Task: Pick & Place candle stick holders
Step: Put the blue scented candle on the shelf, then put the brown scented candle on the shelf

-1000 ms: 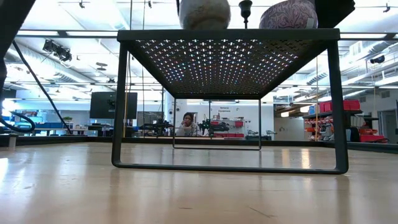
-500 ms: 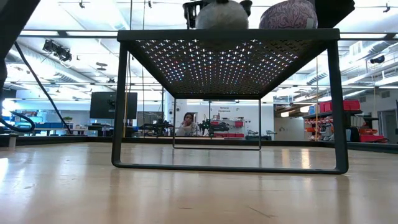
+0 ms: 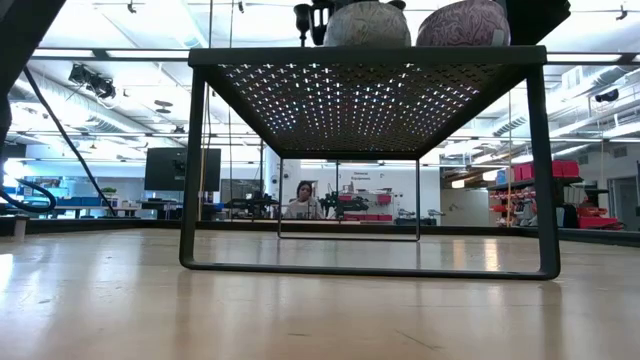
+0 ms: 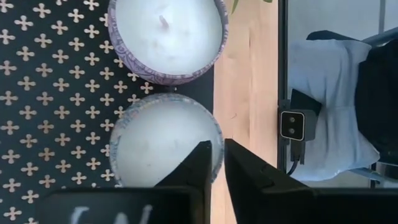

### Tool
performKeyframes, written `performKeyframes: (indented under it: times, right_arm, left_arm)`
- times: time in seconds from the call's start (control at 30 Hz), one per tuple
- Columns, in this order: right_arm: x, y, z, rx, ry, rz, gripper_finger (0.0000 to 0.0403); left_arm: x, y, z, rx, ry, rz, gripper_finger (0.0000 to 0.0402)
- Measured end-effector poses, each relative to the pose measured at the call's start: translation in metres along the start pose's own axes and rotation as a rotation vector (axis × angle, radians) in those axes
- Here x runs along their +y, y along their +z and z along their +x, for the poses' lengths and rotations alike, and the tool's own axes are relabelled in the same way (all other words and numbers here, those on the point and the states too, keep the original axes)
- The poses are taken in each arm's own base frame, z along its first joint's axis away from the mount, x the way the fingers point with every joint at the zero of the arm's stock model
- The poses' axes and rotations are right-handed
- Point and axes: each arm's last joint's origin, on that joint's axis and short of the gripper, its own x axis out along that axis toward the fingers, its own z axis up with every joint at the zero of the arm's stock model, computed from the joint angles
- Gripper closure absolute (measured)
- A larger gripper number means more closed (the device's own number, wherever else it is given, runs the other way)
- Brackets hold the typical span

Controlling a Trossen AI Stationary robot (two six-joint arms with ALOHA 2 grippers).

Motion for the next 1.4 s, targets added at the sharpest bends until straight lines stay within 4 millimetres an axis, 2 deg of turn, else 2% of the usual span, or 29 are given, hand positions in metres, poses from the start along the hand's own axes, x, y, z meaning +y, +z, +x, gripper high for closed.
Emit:
performKeyframes:
  times: [0.23, 0.43, 0.6, 0.73, 0.83, 1.0, 1.17, 1.4]
  right_arm:
    - [0.0, 0.0, 0.0, 0.0, 0.0, 0.0, 0.0289]
    - [0.0, 0.0, 0.0, 0.0, 0.0, 0.0, 0.0289]
    - [0.0, 0.0, 0.0, -0.003, -0.006, -0.001, 0.0289]
    - [0.0, 0.0, 0.0, -0.005, -0.007, 0.002, 0.0289]
    - [0.0, 0.0, 0.0, -0.004, -0.007, 0.007, 0.0289]
    - [0.0, 0.0, 0.0, -0.002, -0.003, 0.033, 0.0289]
    - [0.0, 0.0, 0.0, 0.002, 0.002, 0.064, 0.0289]
    - [0.0, 0.0, 0.0, 0.001, 0.003, 0.081, 0.0289]
  left_arm:
    - [0.002, 0.001, 0.0, -0.013, 0.041, 0.006, 0.0311]
    - [0.001, 0.0, -0.002, -0.002, 0.002, 0.023, 0.0282]
    - [-0.007, 0.0, -0.02, -0.011, 0.007, 0.052, 0.0276]
    - [-0.015, -0.003, -0.036, -0.01, 0.092, 0.066, 0.0276]
    - [-0.024, -0.012, -0.043, 0.023, 0.191, 0.09, 0.0275]
    - [-0.044, -0.037, -0.04, 0.157, 0.337, 0.181, 0.0275]
    - [-0.072, -0.054, -0.039, 0.156, 0.352, 0.28, 0.0275]
    - [-0.097, -0.089, -0.041, 0.155, 0.443, 0.271, 0.0275]
